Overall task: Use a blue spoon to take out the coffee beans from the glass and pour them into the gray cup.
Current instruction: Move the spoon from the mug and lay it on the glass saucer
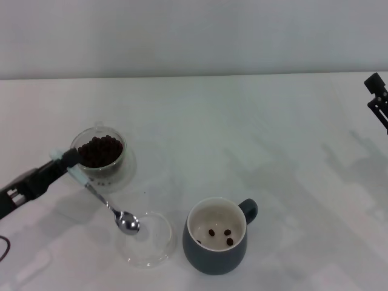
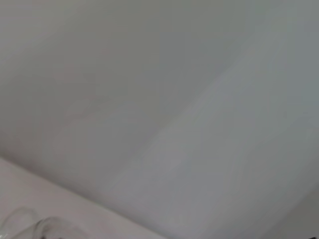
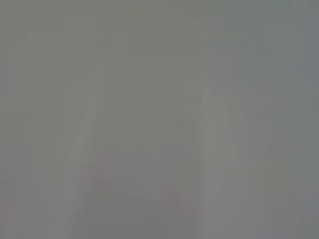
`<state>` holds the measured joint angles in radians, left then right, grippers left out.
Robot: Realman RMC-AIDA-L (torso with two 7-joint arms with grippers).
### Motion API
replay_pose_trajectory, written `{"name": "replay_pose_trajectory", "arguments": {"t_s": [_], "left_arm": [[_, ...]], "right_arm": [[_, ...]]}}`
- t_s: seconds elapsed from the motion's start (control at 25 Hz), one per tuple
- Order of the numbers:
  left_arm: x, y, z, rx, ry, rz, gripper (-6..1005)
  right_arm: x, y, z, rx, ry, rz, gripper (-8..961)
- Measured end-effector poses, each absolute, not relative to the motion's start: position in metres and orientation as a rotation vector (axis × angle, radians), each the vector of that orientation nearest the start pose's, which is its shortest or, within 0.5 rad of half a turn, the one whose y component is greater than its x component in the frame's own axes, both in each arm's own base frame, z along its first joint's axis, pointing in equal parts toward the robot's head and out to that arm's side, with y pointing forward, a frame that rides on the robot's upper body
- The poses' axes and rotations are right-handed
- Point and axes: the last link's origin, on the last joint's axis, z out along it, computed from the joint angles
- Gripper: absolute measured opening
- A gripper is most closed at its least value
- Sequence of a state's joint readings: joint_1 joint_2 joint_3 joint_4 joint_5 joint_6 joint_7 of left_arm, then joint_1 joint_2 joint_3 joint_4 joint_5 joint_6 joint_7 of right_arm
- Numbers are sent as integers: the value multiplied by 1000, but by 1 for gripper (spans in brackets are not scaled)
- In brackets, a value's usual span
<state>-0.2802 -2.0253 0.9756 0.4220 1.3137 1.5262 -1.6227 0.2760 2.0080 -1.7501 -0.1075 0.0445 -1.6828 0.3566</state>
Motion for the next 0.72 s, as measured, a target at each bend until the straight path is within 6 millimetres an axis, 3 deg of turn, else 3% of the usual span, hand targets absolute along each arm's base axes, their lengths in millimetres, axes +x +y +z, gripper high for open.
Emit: {"name": "replay_pose_trajectory", "arguments": {"t_s": [0.24, 0.72], "left_arm": [[-318, 275, -1, -2138, -1419, -1236, 150], [-313, 296, -13, -2146, -1547, -1147, 156]], "right_arm": [[324, 258, 37, -1681, 241, 1041, 776], [326, 257, 37, -1678, 246, 1037, 776]]}}
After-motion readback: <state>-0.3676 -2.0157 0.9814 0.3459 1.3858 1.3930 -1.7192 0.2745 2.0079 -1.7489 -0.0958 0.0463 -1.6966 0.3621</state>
